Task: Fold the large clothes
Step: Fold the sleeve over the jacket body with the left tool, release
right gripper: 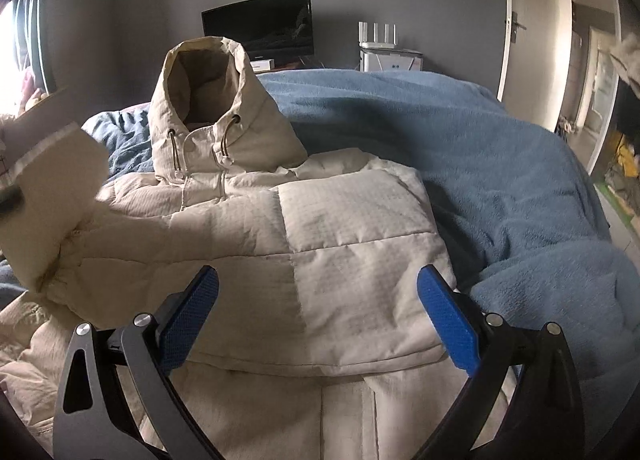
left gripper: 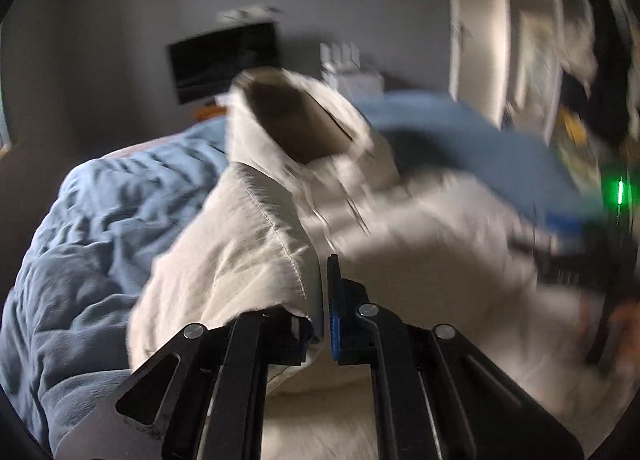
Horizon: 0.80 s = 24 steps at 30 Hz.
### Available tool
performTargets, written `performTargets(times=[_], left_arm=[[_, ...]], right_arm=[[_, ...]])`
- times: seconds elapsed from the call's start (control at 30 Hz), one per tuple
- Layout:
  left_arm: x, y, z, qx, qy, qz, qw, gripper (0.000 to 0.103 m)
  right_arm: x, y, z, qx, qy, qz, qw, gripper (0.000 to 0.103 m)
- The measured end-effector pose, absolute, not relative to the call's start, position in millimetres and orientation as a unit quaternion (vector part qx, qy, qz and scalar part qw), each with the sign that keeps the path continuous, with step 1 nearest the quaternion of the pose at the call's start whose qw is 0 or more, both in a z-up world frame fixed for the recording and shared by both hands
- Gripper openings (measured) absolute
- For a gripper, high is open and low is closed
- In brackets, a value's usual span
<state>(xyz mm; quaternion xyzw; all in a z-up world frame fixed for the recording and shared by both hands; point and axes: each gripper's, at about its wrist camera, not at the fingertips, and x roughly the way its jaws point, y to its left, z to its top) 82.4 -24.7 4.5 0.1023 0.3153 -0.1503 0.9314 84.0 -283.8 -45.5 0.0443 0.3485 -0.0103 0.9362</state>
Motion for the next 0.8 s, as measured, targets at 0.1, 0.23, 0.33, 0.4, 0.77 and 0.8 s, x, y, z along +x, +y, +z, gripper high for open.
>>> performTargets(times=[0.1,0.23,0.33,0.4,0.77,0.8], left_arm=[[86,-37,-20,0.113,0.345,-0.172,0.916,0.008],[95,-33,-39,0.09,0.384,-0.195,0.898,0.012],[97,-30,-52,0.069,0.408,-0.213,0.885,0.017],[98,-30,-61,0.061,0.426,-0.225,0.874,0.024],[81,-9,-49,0.046,0.418,-0.189,0.888,0.078],[78,-5,-44,0.047,0.413,-0.179,0.892,0.078]], right_arm=[[89,-288,-52,0.058,0.359,-0.003,0.931,0.095],[97,-296,-63,0.082,0.38,-0.002,0.921,0.095],[101,-302,-71,0.102,0.394,0.0,0.913,0.095],[103,-306,-75,0.11,0.402,0.002,0.909,0.095],[88,-298,-69,0.106,0.399,0.023,0.91,0.095],[85,-294,-65,0.099,0.395,0.028,0.913,0.095]])
